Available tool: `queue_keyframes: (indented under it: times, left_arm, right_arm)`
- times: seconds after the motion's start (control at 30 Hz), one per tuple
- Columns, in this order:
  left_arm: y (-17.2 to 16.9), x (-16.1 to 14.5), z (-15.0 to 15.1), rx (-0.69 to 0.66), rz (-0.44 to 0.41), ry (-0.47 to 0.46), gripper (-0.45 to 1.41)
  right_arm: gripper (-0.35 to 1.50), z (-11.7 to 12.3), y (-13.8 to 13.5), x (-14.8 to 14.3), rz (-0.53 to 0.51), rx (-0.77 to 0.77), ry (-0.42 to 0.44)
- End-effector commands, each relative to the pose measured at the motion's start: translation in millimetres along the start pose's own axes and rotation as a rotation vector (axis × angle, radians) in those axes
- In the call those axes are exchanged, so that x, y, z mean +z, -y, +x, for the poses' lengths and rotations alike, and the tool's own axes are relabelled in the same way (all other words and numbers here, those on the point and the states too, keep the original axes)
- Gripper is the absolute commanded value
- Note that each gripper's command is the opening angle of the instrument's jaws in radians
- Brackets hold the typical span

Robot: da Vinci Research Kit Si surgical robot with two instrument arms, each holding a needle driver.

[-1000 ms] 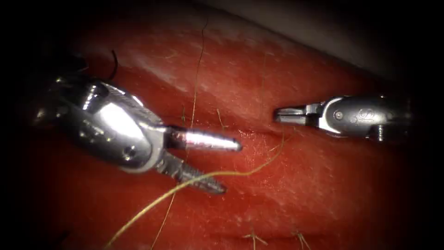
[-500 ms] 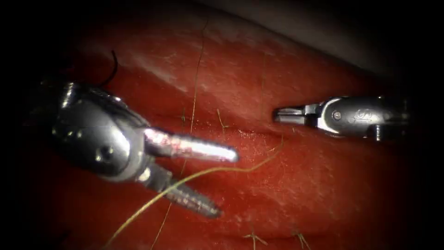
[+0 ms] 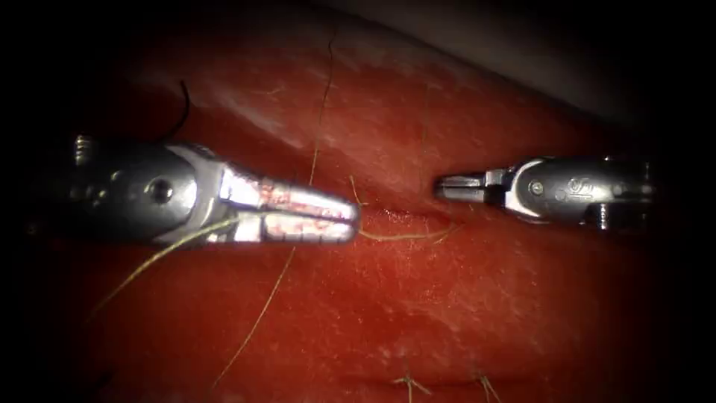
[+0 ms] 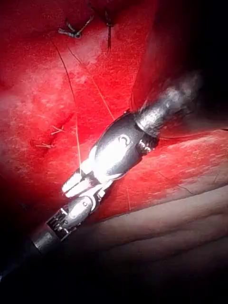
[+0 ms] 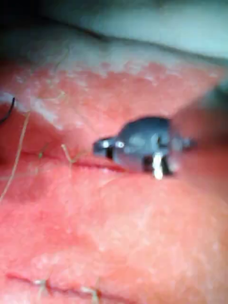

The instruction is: Wound Closure

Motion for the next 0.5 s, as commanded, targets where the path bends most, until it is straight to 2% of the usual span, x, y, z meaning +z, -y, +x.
queue_keyframes:
  times: [0.03, 0.17, 0.23, 0.33, 0.4, 0.5]
  left_arm:
    - [-0.2, 0.5, -0.5, 0.001, -0.002, 0.012, -0.35]
    - [0.0, 0.4, -0.8, 0.013, 0.033, 0.071, -0.35]
    - [0.3, 0.1, -1.1, 0.063, 0.055, 0.102, -0.35]
    - [1.6, -1.3, -1.7, 0.128, 0.149, 0.147, -0.35]
    - [2.1, -1.9, -2.0, 0.132, 0.177, 0.162, -0.35]
    - [3.2, -3.3, -2.7, 0.141, 0.236, 0.192, -0.35]
  right_arm:
    - [-0.35, 0.2, -0.1, 1.0, 0.001, -0.001, -0.004]
    - [-0.35, 1.0, 0.4, 0.6, 0.013, 0.004, -0.006]
    - [-0.35, 1.4, 0.7, 0.3, 0.02, 0.005, -0.008]
    - [-0.35, 2.6, 1.9, -0.6, 0.053, 0.008, -0.015]
    - [-0.35, 3.1, 2.2, -1.0, 0.062, 0.01, -0.014]
    - [0.14, 4.2, 2.9, -1.8, 0.091, 0.015, -0.016]
